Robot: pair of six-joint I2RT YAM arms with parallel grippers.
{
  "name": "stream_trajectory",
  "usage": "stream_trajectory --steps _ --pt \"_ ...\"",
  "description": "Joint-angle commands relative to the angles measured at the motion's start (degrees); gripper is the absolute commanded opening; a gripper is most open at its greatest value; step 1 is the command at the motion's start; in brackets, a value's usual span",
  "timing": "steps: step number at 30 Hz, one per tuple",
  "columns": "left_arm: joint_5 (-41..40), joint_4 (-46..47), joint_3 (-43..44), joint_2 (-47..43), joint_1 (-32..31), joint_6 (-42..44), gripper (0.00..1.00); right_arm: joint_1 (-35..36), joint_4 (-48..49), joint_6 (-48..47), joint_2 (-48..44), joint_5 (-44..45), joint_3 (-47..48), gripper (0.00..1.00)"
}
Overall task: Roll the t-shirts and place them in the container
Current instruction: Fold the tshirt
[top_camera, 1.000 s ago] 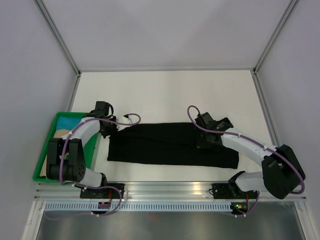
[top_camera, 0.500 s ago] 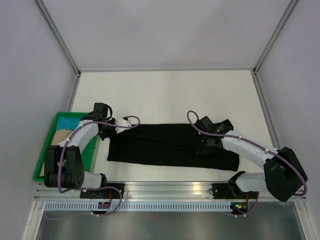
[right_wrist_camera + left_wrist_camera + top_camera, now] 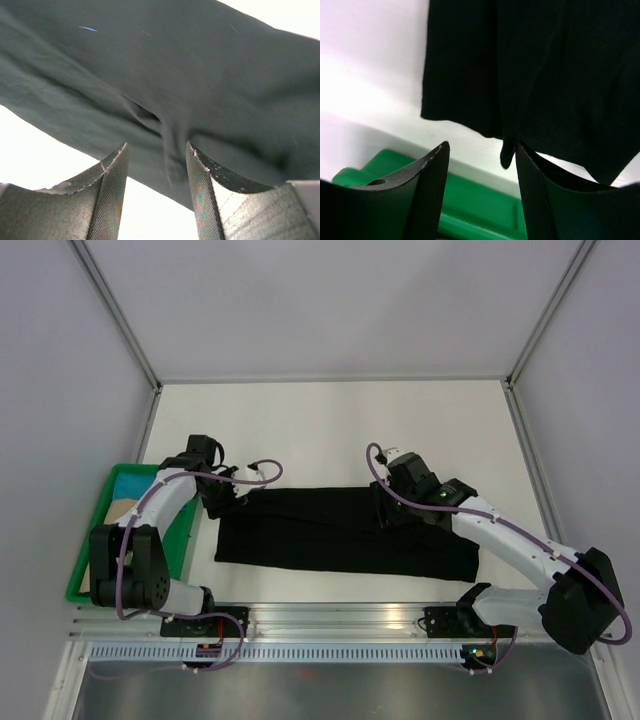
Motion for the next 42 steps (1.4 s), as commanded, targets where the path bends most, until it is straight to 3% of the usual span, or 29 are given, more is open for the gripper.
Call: stream_trajectory --steps 1,6,7,9,10,11,13,14,18,23,32,39,42 --pt "1.4 1.8 -0.4 3.6 -0.2 -1.1 0.60 2.3 11.0 -7.5 4.4 -2.9 1.1 0.55" --pt "-0.6 5.6 0.3 5.4 -0.2 -3.8 0.50 2.6 18.5 -9.6 13.5 -8.3 3.3 0.54" --pt "-0.3 5.6 0.1 5.2 -0.2 -3.3 0.42 2.6 20.6 -9.0 14.1 -10.9 2.4 0.54" --pt "0.2 5.4 -0.1 4.7 -0.3 -3.1 0.33 2.8 25.8 -6.1 16.1 -12.9 2.0 0.49" --pt "0.2 5.2 -0.1 4.5 -0.4 -2.6 0.21 2.8 27.0 -4.8 16.7 -14.6 1.9 0.45" --pt "0.2 4.7 -0.1 4.5 -0.4 -2.3 0.17 3.0 29.8 -3.0 17.6 -15.6 1.8 0.37" --pt "0.0 3.3 -0.1 4.6 -0.6 -1.6 0.04 3.8 33.0 -1.5 18.1 -16.6 0.9 0.31" --pt "0.1 2.8 -0.1 4.6 -0.6 -1.6 0.03 4.3 36.9 -0.9 18.2 -17.5 0.5 0.26" --pt "0.2 3.4 1.0 4.2 -0.7 -2.5 0.02 5.6 45.5 4.5 19.4 -17.8 -2.6 0.14" --pt "1.1 14.2 3.6 1.8 -1.5 -6.7 0.02 5.6 46.0 7.7 24.9 -13.4 0.8 0.00" --pt "-10.0 26.8 4.2 3.9 -6.2 -2.3 0.02 5.6 43.2 10.6 37.0 -8.7 7.7 0.00" --pt "-17.4 40.0 1.9 4.6 -8.8 1.4 0.02 5.4 43.7 11.8 38.5 -7.9 7.3 0.00" --pt "-17.2 40.0 2.0 4.0 -9.0 -1.0 0.02 5.4 43.8 11.5 37.9 -6.9 6.9 0.00"
